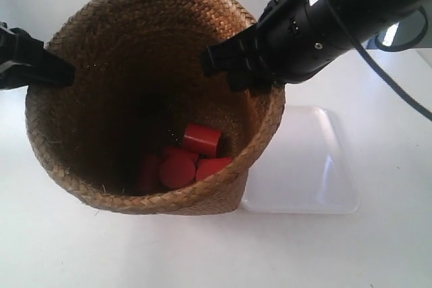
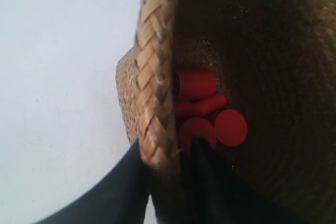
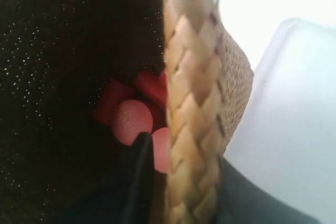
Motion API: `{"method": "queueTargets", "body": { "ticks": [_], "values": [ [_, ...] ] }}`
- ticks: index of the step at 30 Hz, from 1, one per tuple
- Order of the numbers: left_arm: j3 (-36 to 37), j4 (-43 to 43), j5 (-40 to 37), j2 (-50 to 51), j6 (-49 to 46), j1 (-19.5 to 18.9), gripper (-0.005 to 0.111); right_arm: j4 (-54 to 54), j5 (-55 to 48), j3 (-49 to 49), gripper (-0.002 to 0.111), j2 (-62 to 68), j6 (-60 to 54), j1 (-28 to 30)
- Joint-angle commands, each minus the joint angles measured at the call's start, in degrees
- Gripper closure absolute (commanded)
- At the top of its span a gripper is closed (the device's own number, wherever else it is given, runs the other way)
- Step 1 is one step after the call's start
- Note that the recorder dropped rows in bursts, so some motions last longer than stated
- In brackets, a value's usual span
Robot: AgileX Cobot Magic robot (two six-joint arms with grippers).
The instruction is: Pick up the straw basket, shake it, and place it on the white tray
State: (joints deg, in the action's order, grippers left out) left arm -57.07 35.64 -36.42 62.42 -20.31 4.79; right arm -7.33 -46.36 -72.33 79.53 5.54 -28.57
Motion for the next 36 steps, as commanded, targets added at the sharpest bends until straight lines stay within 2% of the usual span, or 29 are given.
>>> {"method": "queueTargets", "body": {
  "ticks": [1, 9, 11, 14, 15, 22, 27, 32, 36],
  "values": [
    [-0.24, 1.35, -1.33, -0.15, -1.00, 0.55, 0.069, -0.61, 3.42, -0.23, 0.108, -0.40, -1.60, -0.55],
    [-0.24, 1.35, -3.48, 0.31, -0.25, 0.55, 0.070, -0.61, 4.12, -0.23, 0.108, -0.40, -1.35, -0.55],
    [-0.24, 1.35, -3.89, 0.50, -0.03, 0.55, 0.080, -0.61, 4.12, -0.23, 0.108, -0.40, -1.19, -0.55],
    [-0.24, 1.35, -4.48, 0.54, -0.52, 0.55, 0.103, -0.61, 4.12, -0.23, 0.108, -0.40, -1.19, -0.55],
    [-0.24, 1.35, -4.71, 0.54, -0.84, 0.55, 0.106, -0.61, 4.16, -0.23, 0.108, -0.40, -1.07, -0.55],
    [-0.34, 1.35, -2.61, -0.33, -0.98, 0.55, 0.107, 1.29, 5.89, -0.11, 0.108, -0.52, -0.18, -0.76],
    [-0.23, 0.11, 1.44, -2.34, -0.98, 0.55, 0.107, 14.58, 8.65, 3.13, 0.108, -1.96, 10.54, -3.16],
    [-0.23, 0.11, 4.78, -2.97, -0.98, 0.55, 0.107, 16.10, 13.07, 6.04, 0.108, -2.24, 11.73, -3.87],
    [-0.23, 0.76, 5.50, -2.24, -0.98, 0.59, 0.107, 16.61, 11.32, 6.03, 0.108, -2.01, 11.62, -3.87]
  ]
}}
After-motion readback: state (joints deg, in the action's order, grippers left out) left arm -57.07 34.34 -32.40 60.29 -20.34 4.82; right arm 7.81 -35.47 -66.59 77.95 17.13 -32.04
